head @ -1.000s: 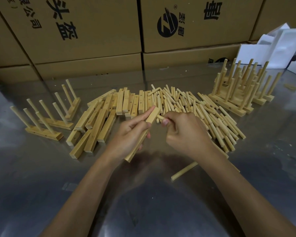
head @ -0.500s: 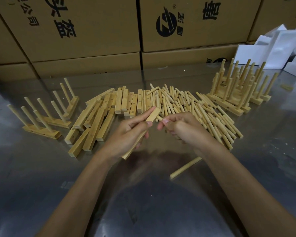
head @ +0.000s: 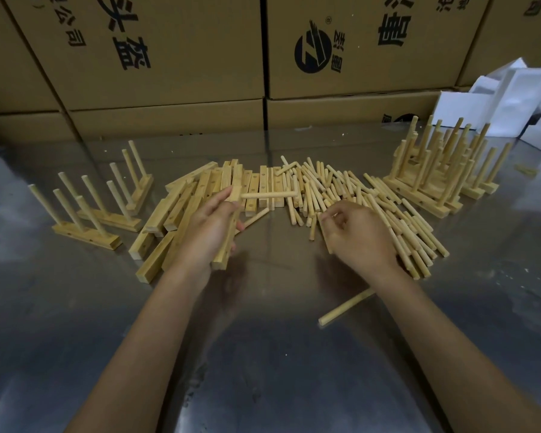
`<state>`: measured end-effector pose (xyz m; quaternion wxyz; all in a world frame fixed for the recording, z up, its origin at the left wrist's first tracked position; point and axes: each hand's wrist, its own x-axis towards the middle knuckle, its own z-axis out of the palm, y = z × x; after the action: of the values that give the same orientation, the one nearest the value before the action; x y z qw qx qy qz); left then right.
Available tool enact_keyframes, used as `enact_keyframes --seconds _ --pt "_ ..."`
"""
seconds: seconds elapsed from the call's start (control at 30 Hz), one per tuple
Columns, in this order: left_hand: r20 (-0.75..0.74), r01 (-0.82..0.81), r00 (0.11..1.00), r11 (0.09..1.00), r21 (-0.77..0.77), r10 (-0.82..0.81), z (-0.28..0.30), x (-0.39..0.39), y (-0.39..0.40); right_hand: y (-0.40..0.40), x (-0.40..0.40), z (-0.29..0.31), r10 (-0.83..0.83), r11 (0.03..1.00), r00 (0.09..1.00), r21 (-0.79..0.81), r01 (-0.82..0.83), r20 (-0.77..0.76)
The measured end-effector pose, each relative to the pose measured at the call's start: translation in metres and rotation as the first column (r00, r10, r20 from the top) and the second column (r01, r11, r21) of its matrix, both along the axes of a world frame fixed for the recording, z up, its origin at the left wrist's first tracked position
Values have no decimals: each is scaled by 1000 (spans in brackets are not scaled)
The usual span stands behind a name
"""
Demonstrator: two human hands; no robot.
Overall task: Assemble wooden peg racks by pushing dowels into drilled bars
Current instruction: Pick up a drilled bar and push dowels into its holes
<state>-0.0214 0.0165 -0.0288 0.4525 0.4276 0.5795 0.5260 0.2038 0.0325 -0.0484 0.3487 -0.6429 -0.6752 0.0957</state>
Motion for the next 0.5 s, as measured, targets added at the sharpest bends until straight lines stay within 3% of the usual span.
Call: enact_keyframes --seconds 0.07,0.13,0.37,0.43,0.5 --pt "7 -16 1000 1000 -8 16 0 -1 1 3 -11 -9 -4 1000 972 20 -1 234" --pt "26 -13 1000 1000 -14 13 -1 0 2 9 -18 -12 -27 999 937 -19 36 349" --pt "66 2 998 1000 -21 -1 0 1 2 0 -5 -7 -49 997 968 -51 64 248" --pt "93 8 996 1000 -20 -6 0 -1 3 -4 2 1 -66 995 989 -67 75 131" --pt "124 15 992 1000 -24 -12 -1 -2 3 -5 5 12 -83 995 992 -66 78 -91"
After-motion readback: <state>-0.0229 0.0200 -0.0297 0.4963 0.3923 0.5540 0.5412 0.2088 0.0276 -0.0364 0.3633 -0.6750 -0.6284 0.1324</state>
